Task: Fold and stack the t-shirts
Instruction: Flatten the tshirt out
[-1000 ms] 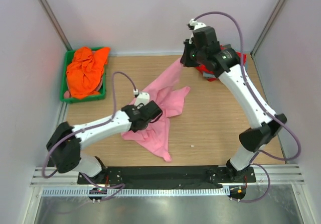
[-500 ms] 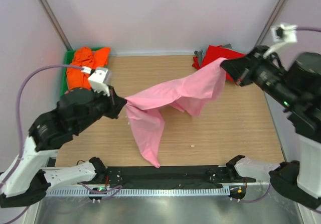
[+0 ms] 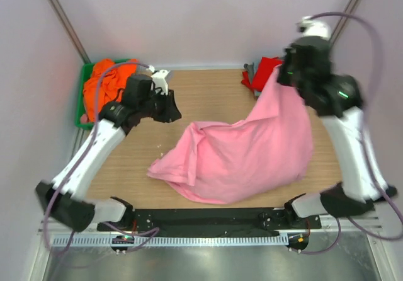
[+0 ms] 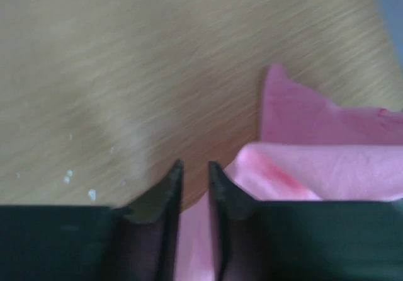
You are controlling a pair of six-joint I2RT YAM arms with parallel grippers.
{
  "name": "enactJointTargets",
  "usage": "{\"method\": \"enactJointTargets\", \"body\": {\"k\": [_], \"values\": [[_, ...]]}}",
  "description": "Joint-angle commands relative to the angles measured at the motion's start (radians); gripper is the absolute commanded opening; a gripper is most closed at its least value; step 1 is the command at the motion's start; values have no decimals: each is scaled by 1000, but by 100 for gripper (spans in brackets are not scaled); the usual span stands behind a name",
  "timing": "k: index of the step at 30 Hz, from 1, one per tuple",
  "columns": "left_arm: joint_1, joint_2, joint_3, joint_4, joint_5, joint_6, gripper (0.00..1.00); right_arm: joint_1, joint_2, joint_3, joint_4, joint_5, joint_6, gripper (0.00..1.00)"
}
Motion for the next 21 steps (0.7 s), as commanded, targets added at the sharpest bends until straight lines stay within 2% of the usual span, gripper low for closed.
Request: {"method": "enactJointTargets", "body": {"k": [1,2,3,5,7,12,13,17,21], "values": [[258,226,-126,11,326,-68,31,-105,257,-231,52,-75,-35,1],[275,377,-108,-12,324,-68,36,-128,290,-268,65,-115,-31,1],[281,425,-99,-29,292,-68,40,-151,318,-277,74,-134,-31,1],[272,459,-117,-17,255,-81,50,-156,370,-308,91,-150,-41,1],[249,423,-139,12,173,-104,53,-157,367,-343,128,-144,-46,1],[165,279,-183,-7,-14,-170,48,-188,327,-446,163,-151,-61,1],[100,256,-194,-14,-92,-177,47,-191,318,-461,172,-154,-63,1],[-92,183,-289,-6,-246,-249,47,-197,267,-553,191,-157,-54,1],[-223,183,-381,52,-294,-344,48,-199,206,-610,203,-189,-40,1]]}}
